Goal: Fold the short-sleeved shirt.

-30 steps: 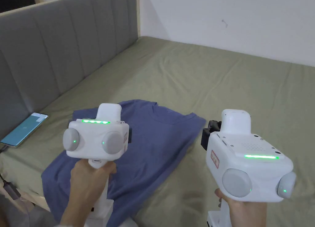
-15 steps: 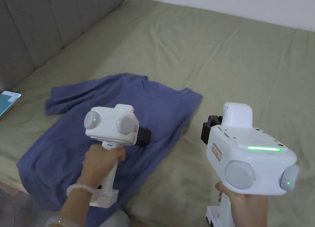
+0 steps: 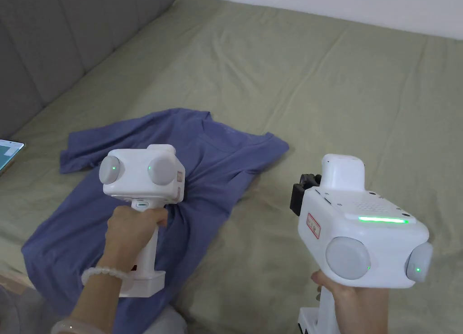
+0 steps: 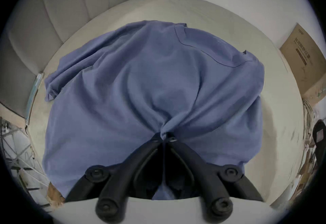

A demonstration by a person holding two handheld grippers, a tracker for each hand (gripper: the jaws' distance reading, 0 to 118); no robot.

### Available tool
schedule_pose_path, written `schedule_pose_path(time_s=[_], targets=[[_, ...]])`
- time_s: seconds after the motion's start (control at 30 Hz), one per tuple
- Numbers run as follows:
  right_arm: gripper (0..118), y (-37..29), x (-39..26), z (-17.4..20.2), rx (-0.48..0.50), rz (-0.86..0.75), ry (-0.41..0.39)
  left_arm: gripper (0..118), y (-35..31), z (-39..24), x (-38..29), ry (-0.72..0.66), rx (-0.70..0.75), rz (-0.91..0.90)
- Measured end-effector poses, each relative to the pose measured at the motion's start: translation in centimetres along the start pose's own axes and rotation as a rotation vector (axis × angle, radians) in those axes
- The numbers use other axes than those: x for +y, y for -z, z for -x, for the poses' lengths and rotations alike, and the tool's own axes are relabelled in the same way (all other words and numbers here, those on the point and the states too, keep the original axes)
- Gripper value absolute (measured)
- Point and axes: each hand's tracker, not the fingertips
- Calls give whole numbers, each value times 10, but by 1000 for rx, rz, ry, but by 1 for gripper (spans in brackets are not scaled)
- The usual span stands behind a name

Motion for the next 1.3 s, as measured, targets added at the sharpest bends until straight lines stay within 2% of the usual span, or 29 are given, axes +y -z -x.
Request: schedule_pose_path(time_s=[0.07, 0.17, 0.27, 0.47, 0.6, 0.7, 0.83, 0.93, 1.0, 1.07, 1.1, 1.17, 1.3], targets=[[0, -4, 1, -5, -7, -5, 21, 0, -7, 0, 1, -7, -9, -2], [0, -11, 3, -14, -13, -12, 50, 0, -28, 6, 7, -75, -98, -36], [0, -22, 6, -22, -23, -35, 66, 0, -63, -1, 21, -62, -148, -111], [0, -57, 18, -51, -60, -113, 119, 0, -139, -66, 53, 99, -213, -255], [0, -88, 26, -84, -123, -177, 165, 0, -190, -132, 57, 226, -343, -349], [0, -118, 31, -117, -199, -232, 203, 0, -225, -193, 52, 353, -412, -401], [0, -166, 30, -166, -323, -303, 250, 0, -266, -274, 32, 481, -619, -455], [0, -200, 24, -198, -416, -336, 286, 0, -282, -324, 6, 595, -722, -475], [0, -218, 18, -217, -462, -352, 314, 0, -276, -349, -8, 647, -766, -452], [0, -232, 10, -234, -502, -357, 333, 0, -256, -369, -26, 635, -810, -384], [0, -235, 6, -240, -520, -354, 339, 0, -244, -378, -35, 640, -801, -352], [0, -238, -4, -251, -542, -334, 356, 0, -204, -396, -63, 680, -688, -282], [0, -234, -23, -263, -554, -284, 386, 0, -117, -416, -123, 716, -653, 17]])
